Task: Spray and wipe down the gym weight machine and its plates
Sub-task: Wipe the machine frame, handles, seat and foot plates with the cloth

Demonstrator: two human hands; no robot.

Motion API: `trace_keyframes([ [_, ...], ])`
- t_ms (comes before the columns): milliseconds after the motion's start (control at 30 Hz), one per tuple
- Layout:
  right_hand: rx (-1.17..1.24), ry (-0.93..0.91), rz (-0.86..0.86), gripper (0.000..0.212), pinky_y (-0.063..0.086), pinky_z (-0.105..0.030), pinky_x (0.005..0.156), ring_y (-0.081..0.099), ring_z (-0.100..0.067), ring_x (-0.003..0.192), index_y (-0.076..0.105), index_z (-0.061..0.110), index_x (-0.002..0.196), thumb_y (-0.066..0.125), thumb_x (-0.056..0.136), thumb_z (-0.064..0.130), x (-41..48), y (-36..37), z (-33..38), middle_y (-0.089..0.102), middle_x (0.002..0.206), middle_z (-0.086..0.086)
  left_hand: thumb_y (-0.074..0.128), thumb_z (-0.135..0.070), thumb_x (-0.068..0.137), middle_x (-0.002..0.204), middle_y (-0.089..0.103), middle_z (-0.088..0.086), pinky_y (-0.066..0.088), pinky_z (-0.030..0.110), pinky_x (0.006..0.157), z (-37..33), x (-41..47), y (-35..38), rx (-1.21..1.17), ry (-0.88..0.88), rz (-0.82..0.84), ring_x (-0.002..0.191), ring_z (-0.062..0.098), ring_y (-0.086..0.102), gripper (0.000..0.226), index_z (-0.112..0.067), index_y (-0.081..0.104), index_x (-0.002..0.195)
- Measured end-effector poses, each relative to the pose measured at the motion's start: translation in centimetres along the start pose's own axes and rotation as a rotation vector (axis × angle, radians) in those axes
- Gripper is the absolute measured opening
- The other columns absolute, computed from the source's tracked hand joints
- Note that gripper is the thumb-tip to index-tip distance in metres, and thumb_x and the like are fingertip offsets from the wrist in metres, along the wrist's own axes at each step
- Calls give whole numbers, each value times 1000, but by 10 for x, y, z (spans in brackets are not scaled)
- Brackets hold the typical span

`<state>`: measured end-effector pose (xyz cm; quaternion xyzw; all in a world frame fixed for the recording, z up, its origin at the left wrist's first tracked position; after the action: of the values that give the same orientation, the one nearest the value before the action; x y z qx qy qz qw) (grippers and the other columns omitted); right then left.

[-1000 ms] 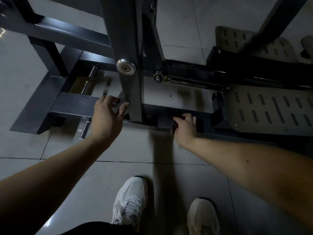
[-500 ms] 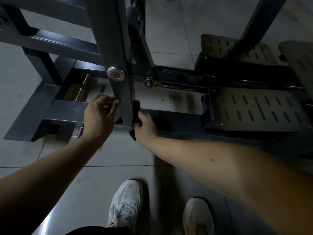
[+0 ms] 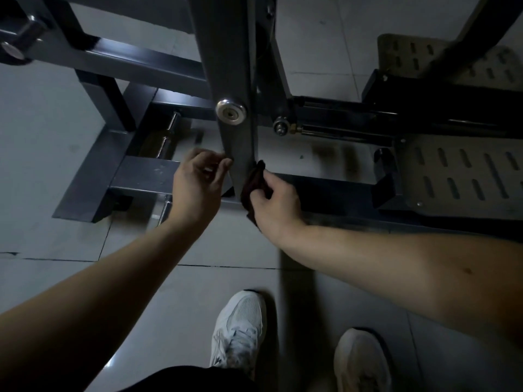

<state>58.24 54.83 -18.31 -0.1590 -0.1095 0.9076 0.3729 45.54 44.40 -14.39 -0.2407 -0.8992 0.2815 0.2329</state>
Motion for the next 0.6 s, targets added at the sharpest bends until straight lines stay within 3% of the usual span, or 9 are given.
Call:
trace_keyframes([
  [100, -166, -179, -52, 49, 43, -17, 99, 52, -17, 121, 52, 13, 148, 53, 99, 9, 6, -7, 1, 52, 135, -6, 66, -23, 98, 104, 57, -6, 45, 3, 72, 1, 1, 0, -5, 27, 0, 85, -13, 56, 15, -10, 70, 104],
  [233, -326, -277, -32, 43, 23, 0, 101, 42, -20, 127, 59, 6, 137, 50, 96, -3, 32, 4, -26, 47, 140, -11, 66, -21, 99, 105, 56, -6, 42, 1, 73, 2, 0, -2, 10, 75, -4, 87, -17, 55, 14, -8, 70, 104],
  [300, -436, -246, 52, 42, 30, -15, 111, 42, -29, 130, 62, 6, 133, 53, 94, -5, 41, 12, -48, 49, 138, -15, 66, -22, 99, 105, 56, -5, 43, 1, 73, 3, 0, -1, 15, 80, -1, 88, -16, 55, 16, -8, 70, 104],
  [400, -733, -281, 179, 40, 40, -45, 112, 40, -36, 132, 63, 7, 131, 58, 92, -1, 47, 10, -66, 50, 136, -17, 66, -24, 99, 108, 57, -4, 43, 2, 74, 5, 1, -2, 24, 79, 9, 89, -14, 56, 17, -9, 71, 104],
  [500, -998, -359, 257, 55, 44, -52, 105, 38, -40, 134, 53, 8, 143, 62, 89, -1, 54, -1, -69, 44, 143, -20, 68, -18, 98, 109, 58, -3, 45, 3, 75, 4, 2, -5, 10, 81, 17, 89, -12, 57, 14, -8, 73, 105],
  [600, -1082, -298, 234, 75, 44, -51, 106, 32, -40, 139, 38, 14, 155, 63, 87, -3, 58, -15, -77, 36, 151, -19, 67, -16, 97, 114, 59, -3, 52, 9, 81, 6, 1, -7, 12, 75, 61, 92, -2, 60, 16, -10, 72, 111],
])
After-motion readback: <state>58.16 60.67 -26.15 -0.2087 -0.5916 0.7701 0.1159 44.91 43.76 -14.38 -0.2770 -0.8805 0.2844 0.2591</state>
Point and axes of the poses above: each hand's wrist, its own x-axis towards the middle knuckle, its own y-axis out of the palm, z = x × y, the point moved 5 cm from there along x, towards the middle knuckle
